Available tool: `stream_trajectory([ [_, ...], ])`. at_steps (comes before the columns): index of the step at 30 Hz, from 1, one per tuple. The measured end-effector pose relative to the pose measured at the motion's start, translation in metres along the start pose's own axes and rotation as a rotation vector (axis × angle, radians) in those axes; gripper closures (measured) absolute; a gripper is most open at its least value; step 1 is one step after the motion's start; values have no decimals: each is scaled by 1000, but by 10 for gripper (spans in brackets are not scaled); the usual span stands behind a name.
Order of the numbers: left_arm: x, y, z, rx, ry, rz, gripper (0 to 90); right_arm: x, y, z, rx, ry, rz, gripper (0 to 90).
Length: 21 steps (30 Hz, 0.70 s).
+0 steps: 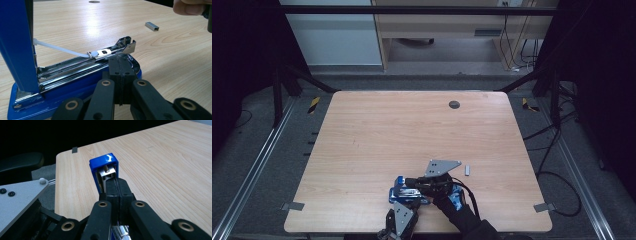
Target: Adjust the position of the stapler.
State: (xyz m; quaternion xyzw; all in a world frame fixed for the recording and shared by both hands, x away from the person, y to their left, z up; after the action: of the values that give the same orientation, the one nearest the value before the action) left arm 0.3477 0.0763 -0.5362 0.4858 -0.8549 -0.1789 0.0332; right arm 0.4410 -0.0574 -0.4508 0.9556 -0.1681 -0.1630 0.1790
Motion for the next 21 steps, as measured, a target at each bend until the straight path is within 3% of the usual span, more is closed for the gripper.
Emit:
stream_trajectory([
  [21, 1, 0, 0, 2, -4, -1, 898, -3, -7, -4, 4, 2, -16, 897],
])
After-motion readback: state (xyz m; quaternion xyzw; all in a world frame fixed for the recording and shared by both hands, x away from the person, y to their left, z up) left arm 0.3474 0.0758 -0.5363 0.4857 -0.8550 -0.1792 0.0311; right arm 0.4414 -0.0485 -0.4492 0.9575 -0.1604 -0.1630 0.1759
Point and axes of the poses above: each handheld gripper's, and its own axes: y roughly backward along the jaws, z roughly out of its underside, x roughly to its right, the point moved 1 cm from there along -y, roughly forward along the jaws, and after that the axes turned 8 degrees about -y, right-handed, at the moved point
